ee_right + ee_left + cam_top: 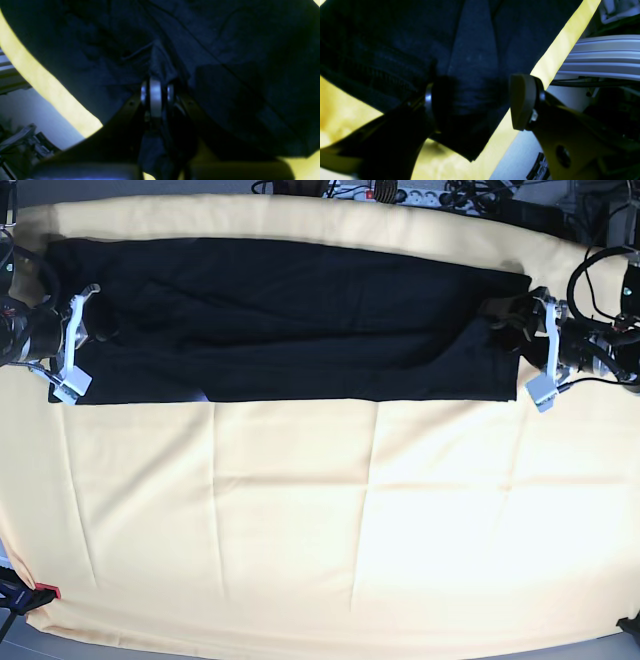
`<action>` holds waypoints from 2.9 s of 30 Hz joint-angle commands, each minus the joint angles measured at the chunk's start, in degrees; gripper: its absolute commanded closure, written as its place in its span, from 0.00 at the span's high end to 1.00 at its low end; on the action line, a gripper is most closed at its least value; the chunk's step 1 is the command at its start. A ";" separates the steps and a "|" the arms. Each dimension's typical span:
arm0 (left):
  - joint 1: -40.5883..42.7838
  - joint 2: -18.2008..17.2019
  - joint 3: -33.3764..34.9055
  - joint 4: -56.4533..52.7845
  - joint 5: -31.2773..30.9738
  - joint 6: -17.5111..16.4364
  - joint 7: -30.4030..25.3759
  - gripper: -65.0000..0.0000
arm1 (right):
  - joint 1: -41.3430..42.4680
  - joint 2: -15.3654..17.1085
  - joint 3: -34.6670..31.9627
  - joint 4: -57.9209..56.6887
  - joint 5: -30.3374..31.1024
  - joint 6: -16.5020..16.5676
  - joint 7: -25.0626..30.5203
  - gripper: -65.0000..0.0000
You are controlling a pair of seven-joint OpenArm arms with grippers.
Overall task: Fold the T-shirt properly
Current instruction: 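Lift the hem and fold it over toward the collar with both grippers, then release the hem and reposition both grippers at the folded shirt ends, then grasp the folded shirt ends and push them inward with both grippers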
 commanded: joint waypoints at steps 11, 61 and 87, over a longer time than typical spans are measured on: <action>-0.83 -6.36 -2.10 0.68 -0.99 -0.20 -0.07 0.60 | 0.61 7.93 7.52 5.44 15.99 0.08 0.38 0.63; 13.25 22.51 -22.75 0.28 18.40 3.93 -13.70 0.54 | -9.05 -12.24 11.82 2.45 -20.87 0.08 15.91 0.00; 12.70 16.15 -41.42 0.31 14.75 7.06 -10.67 0.00 | -0.52 -12.24 11.85 2.51 -1.51 0.08 9.81 0.62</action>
